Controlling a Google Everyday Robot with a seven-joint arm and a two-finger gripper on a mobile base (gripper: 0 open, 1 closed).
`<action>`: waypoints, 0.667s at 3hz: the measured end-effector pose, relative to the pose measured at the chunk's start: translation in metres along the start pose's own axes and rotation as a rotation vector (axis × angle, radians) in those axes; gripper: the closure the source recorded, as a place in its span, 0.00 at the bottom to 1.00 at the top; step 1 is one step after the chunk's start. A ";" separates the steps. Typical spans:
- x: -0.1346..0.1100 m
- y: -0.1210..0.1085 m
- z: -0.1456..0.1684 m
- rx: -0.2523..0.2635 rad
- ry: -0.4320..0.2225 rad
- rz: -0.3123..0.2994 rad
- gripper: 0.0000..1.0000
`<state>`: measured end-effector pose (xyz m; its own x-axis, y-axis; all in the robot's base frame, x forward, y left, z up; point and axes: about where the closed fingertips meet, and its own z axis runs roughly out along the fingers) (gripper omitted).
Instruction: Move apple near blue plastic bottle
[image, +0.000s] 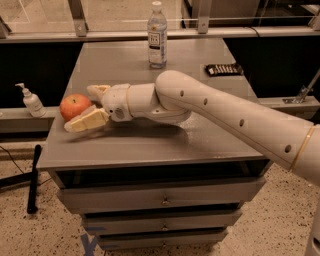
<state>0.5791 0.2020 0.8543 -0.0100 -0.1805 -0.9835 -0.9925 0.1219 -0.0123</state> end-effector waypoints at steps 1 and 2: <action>0.001 0.003 0.005 -0.015 -0.005 0.010 0.41; 0.002 0.001 0.001 -0.008 -0.004 0.015 0.64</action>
Offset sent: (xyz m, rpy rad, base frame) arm 0.0030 -0.0115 -0.0034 0.0042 0.0212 -0.0175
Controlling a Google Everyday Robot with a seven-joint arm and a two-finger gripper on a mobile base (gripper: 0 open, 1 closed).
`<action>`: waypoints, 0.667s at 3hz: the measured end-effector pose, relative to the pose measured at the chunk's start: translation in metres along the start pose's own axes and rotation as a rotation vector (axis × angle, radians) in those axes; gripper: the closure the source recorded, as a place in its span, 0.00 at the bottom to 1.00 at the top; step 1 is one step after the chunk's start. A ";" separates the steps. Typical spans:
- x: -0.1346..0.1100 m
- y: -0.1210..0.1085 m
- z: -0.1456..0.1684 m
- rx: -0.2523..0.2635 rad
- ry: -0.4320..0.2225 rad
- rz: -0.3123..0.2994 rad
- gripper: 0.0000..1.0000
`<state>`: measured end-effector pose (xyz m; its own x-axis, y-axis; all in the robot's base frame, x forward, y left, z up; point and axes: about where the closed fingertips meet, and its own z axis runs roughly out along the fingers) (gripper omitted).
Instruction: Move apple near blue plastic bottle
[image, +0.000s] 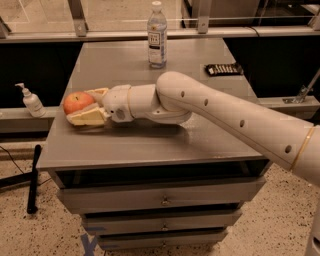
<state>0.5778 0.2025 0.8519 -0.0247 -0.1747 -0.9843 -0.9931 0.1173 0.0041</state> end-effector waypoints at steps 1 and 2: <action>-0.001 -0.014 -0.031 0.057 0.010 -0.007 0.87; -0.005 -0.039 -0.104 0.181 -0.003 -0.028 1.00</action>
Offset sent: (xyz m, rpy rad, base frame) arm 0.0519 -0.2044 0.0460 0.0048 -0.1158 -0.3266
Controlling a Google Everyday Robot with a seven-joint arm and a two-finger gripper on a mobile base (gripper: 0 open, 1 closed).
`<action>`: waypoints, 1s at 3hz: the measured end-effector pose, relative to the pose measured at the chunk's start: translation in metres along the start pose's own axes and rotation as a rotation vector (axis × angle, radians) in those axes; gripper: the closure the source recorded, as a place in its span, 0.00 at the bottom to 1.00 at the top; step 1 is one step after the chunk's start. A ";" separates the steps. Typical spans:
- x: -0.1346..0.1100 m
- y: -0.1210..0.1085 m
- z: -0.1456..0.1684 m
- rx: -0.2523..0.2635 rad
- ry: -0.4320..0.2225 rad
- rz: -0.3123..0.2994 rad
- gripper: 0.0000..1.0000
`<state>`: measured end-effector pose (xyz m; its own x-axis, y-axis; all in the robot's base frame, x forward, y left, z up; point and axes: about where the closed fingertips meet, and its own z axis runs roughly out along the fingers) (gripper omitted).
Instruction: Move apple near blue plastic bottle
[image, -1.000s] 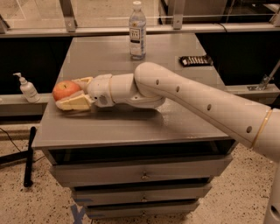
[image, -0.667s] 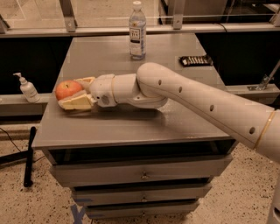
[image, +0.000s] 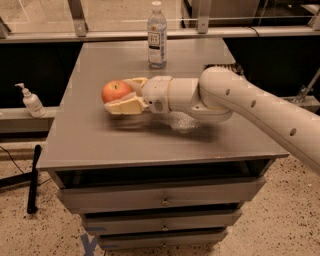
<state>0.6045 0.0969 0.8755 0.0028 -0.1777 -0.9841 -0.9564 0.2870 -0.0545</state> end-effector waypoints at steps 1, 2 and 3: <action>0.000 0.000 0.000 0.000 0.000 0.000 1.00; -0.001 0.001 0.001 -0.009 0.011 -0.008 1.00; -0.003 -0.028 -0.021 0.043 0.044 -0.062 1.00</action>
Offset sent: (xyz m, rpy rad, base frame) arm -0.0001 -0.0012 -0.0001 -0.0343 -0.0070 0.0160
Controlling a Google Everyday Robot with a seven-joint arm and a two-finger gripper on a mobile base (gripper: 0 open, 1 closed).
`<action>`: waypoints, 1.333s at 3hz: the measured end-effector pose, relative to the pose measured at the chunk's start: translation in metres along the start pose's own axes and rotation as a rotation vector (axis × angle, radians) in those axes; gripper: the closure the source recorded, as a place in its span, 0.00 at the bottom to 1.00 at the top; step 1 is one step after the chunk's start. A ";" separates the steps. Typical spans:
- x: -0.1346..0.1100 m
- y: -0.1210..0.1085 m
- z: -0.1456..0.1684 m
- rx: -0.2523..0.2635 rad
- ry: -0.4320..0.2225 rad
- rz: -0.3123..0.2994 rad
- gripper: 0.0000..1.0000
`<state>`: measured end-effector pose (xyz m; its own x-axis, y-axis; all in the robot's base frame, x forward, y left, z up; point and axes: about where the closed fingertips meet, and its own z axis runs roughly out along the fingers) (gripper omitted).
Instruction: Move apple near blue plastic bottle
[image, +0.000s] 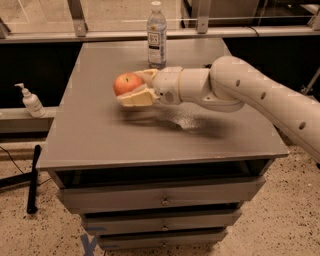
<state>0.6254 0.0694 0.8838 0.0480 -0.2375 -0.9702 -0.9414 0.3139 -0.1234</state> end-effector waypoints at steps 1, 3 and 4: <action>0.001 -0.051 -0.037 0.094 0.027 -0.058 1.00; 0.027 -0.133 -0.076 0.220 0.045 -0.074 1.00; 0.045 -0.162 -0.075 0.242 0.044 -0.066 1.00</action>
Offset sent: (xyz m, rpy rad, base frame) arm 0.1131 -0.1583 0.0198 -0.0870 -0.1368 -0.2685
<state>0.7553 -0.0608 0.8762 0.0873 -0.3024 -0.9492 -0.8291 0.5062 -0.2375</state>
